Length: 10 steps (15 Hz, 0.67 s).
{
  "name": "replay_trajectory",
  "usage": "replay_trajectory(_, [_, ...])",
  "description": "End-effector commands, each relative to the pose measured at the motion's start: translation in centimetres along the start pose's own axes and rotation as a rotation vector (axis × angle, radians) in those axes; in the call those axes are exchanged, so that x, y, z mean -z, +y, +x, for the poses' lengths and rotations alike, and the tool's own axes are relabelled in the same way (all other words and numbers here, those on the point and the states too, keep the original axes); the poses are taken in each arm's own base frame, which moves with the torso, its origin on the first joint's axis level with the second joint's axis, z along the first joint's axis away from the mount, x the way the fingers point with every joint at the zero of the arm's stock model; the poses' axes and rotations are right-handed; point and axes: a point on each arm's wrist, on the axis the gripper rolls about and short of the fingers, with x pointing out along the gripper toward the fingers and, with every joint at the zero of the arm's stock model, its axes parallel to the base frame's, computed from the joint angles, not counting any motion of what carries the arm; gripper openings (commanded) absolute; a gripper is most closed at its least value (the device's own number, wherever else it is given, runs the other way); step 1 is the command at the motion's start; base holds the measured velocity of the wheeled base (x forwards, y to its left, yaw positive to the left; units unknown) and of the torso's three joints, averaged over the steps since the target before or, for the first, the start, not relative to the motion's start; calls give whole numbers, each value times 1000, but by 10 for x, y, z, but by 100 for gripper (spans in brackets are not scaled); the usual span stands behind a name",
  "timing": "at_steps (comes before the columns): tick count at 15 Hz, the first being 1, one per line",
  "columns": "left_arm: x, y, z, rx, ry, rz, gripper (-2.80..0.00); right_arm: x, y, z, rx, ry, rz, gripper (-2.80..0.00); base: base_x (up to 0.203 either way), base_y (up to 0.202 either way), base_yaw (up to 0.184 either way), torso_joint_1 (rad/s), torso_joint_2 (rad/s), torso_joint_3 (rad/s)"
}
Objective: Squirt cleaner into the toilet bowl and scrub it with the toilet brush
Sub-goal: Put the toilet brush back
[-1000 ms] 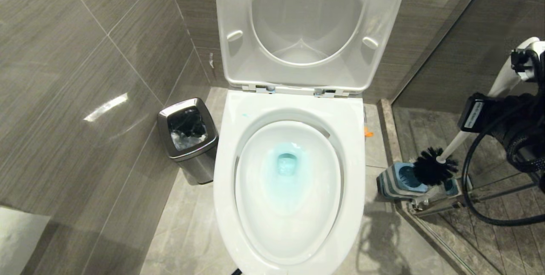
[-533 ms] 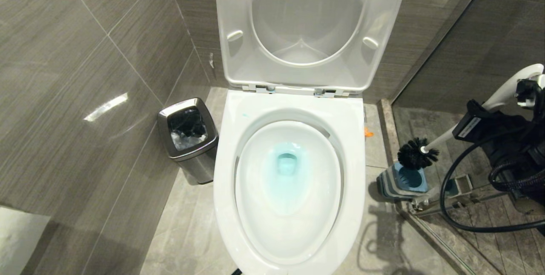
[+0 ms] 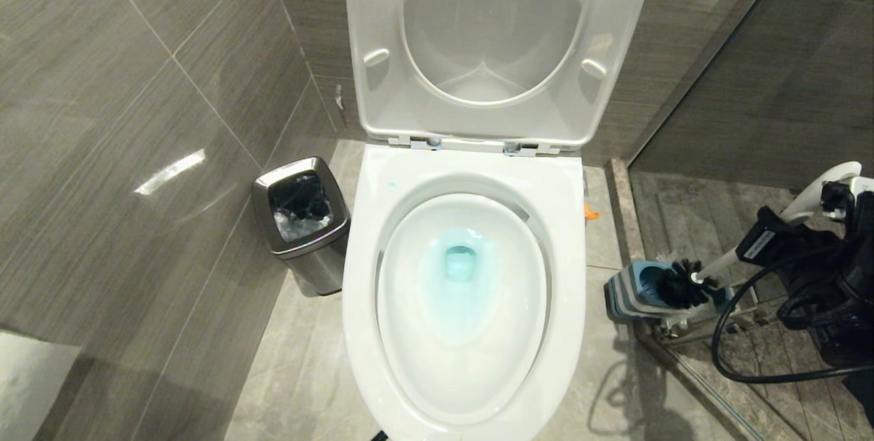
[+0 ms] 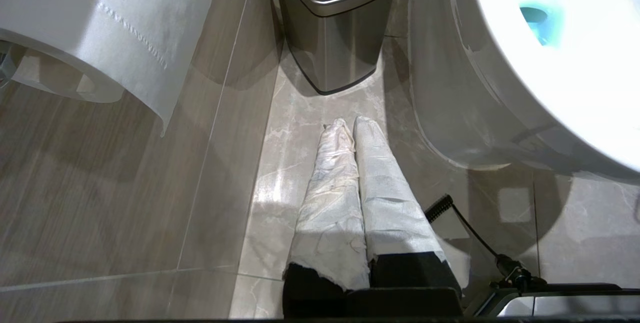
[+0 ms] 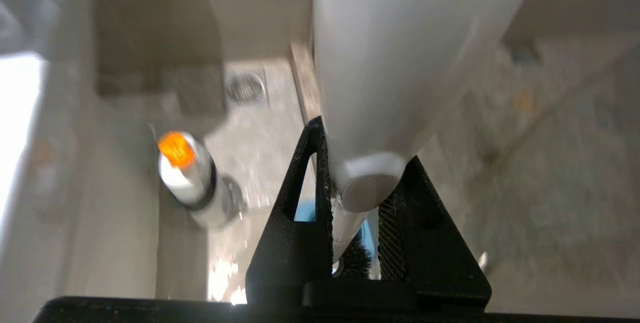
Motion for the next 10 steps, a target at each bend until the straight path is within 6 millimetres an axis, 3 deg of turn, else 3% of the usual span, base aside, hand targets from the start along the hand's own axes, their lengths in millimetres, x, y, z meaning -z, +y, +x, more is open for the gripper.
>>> replay_trajectory(1, [0, 0, 0, -1, 0, 0, -280, 25, -4, 9, 29, 77, -2, -280, 0, 0, 0, 0, 0, 0])
replay_trajectory(4, [0, 0, 0, -1, -1, 0, -280, 43, -6, 20, 42, 127, -4, -280, 0, 0, 0, 0, 0, 0])
replay_trajectory(10, [0, 0, 0, -1, 0, 0, -280, 42, -6, 48, -54, 86, -27, -280, 0, 0, 0, 0, 0, 0])
